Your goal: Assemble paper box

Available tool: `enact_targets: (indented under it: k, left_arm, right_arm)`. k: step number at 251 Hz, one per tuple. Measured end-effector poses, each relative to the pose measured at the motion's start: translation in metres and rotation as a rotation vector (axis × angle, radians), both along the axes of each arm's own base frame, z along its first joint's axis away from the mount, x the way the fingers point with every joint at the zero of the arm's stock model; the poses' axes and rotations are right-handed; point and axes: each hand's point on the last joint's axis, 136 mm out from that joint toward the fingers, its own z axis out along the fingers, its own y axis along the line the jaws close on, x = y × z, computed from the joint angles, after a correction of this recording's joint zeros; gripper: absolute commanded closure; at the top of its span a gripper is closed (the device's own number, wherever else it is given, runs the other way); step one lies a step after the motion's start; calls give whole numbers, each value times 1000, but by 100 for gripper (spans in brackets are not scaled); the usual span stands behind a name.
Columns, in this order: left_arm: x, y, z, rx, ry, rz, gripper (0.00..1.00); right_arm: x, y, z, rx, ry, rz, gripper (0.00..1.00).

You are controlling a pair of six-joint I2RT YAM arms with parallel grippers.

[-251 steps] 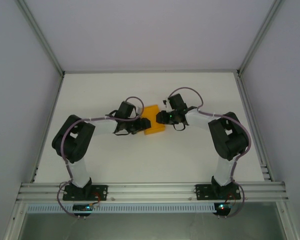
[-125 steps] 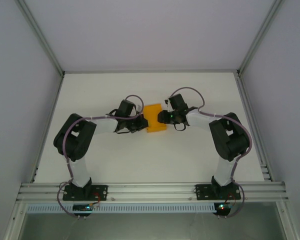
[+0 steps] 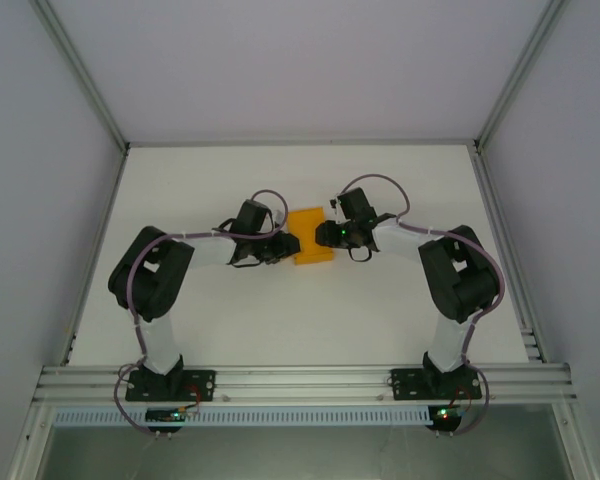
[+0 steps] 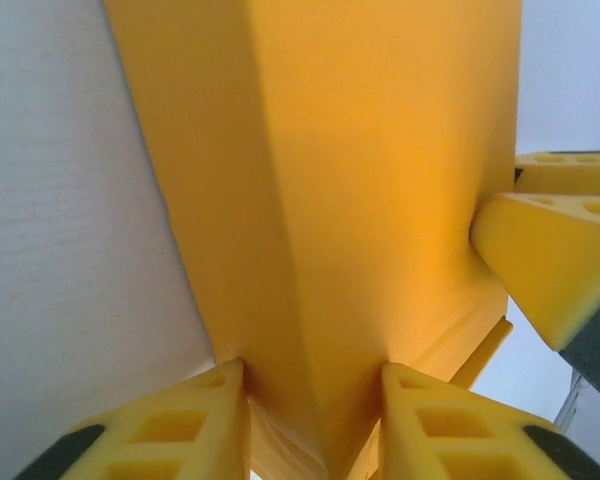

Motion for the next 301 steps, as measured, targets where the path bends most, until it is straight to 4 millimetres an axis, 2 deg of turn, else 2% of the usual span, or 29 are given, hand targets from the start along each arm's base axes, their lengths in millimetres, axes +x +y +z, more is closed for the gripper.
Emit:
enact_targets:
  k: [20, 41, 53, 72, 86, 96, 121, 161, 188, 207, 223, 239, 255, 301]
  left_arm:
    - [0, 1, -1, 15, -5, 1, 43]
    - [-2, 7, -2, 56, -15, 3, 36]
    - [-3, 11, -2, 84, -19, 13, 26]
    - [-3, 19, 2, 121, -35, 24, 24]
    - [-4, 23, 7, 142, -51, 28, 14]
    - [-3, 26, 13, 154, -65, 35, 0]
    - [-3, 34, 29, 181, -111, 44, 0]
    - [-2, 55, 61, 248, -208, 83, 0]
    - [3, 78, 95, 279, -304, 149, 0]
    - [10, 99, 123, 281, -373, 214, 0]
    - [14, 112, 138, 279, -414, 256, 0]
    - [17, 117, 141, 280, -423, 266, 0]
    - [19, 112, 129, 281, -396, 242, 0]
    - [41, 80, 77, 268, -263, 142, 0]
  right_arm:
    - [-1, -1, 1, -5, 6, 0, 55]
    - [-4, -3, 2, -18, 21, 3, 48]
    - [-6, -4, 2, -31, 31, 11, 45]
    - [-6, -6, 3, -54, 42, 13, 41]
    - [-6, -7, 6, -68, 43, 17, 36]
    - [-4, -8, 11, -78, 38, 21, 34]
    - [9, -6, 30, -79, -4, 24, 28]
    - [20, -12, 77, -65, -119, 20, 16]
    - [14, -26, 116, -54, -230, 4, 7]
    - [4, -41, 136, -44, -291, -20, 7]
    - [-1, -54, 144, -42, -315, -46, 8]
    - [1, -61, 144, -46, -314, -62, 9]
    - [5, -63, 134, -54, -293, -68, 10]
    - [13, -51, 73, -67, -139, -44, 19]
